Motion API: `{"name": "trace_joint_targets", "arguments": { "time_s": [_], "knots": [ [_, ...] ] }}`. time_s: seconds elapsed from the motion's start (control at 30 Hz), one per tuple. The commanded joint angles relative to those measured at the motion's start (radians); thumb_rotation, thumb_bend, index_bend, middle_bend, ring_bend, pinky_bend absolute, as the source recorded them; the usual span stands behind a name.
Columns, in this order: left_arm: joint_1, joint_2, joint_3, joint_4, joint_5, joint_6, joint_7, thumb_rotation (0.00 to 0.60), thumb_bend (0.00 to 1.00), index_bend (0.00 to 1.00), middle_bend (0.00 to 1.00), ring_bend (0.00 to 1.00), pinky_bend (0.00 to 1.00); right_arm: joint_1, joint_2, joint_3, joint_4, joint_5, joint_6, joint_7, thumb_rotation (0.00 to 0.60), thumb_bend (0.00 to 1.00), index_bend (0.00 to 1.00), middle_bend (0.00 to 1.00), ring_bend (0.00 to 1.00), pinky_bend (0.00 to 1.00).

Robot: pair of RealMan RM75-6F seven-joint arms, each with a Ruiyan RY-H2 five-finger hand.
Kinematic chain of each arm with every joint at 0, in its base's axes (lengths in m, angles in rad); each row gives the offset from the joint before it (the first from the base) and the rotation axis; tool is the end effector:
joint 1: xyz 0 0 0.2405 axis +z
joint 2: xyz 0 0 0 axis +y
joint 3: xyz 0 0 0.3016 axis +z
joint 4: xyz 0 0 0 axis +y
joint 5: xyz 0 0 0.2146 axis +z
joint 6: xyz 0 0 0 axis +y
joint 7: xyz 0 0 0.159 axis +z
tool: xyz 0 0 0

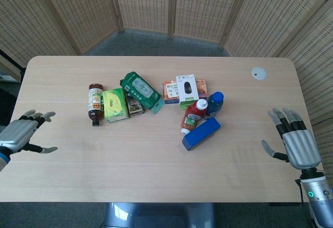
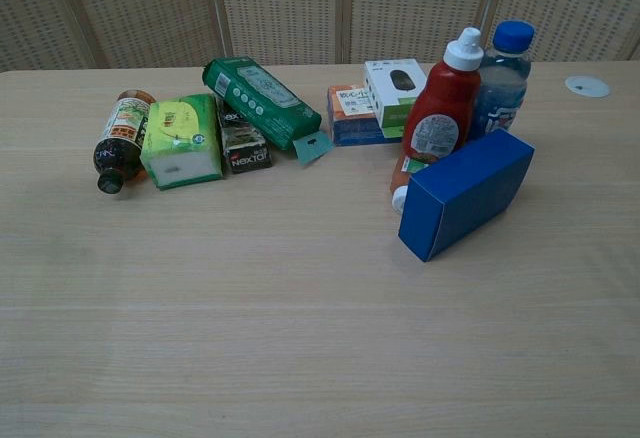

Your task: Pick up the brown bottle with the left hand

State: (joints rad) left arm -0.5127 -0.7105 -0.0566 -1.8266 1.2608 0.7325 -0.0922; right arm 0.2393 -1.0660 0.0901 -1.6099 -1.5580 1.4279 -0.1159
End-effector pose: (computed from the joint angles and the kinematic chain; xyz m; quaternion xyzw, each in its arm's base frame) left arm -0.2966 0.3044 0.2178 -0.7088 -0.4831 -0.2095 0.4694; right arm -0.3124 -0.2595 0.1885 0.6676 -0.2754 0.3897 0.5714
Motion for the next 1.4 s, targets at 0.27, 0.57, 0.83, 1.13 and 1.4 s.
{"name": "trace_joint_targets", "arguments": {
  "time_s": [0.27,0.57,0.83,1.13,1.4],
  "knots": [
    [-0.161,-0.177,0.006,0.16,-0.193,-0.2,0.134,0.293,0.03,0.0,0.23,0.13,0.0,-0.017,0.015,-0.001,-0.019,0.014,0.01,-0.019,0.023,0.39,0.0,0.0,0.0,0.0],
    [-0.275,-0.358,0.07,0.321,-0.326,-0.291,0.237,0.26,0.03,0.0,0.21,0.08,0.0,-0.038,0.036,-0.001,-0.042,0.027,0.025,-0.027,0.023,0.39,0.0,0.0,0.0,0.0],
    [-0.337,-0.486,0.108,0.426,-0.397,-0.303,0.275,0.255,0.04,0.0,0.21,0.0,0.0,-0.053,0.054,-0.002,-0.058,0.028,0.038,-0.027,0.025,0.39,0.0,0.0,0.0,0.0],
    [-0.387,-0.569,0.119,0.465,-0.43,-0.277,0.302,0.252,0.03,0.0,0.18,0.0,0.0,-0.069,0.058,-0.006,-0.057,0.027,0.05,-0.018,0.023,0.38,0.0,0.0,0.0,0.0],
    [-0.405,-0.594,0.108,0.459,-0.428,-0.24,0.3,0.241,0.03,0.0,0.06,0.0,0.0,-0.08,0.061,-0.006,-0.051,0.027,0.059,-0.008,0.024,0.39,0.0,0.0,0.0,0.0]
  ]
}}
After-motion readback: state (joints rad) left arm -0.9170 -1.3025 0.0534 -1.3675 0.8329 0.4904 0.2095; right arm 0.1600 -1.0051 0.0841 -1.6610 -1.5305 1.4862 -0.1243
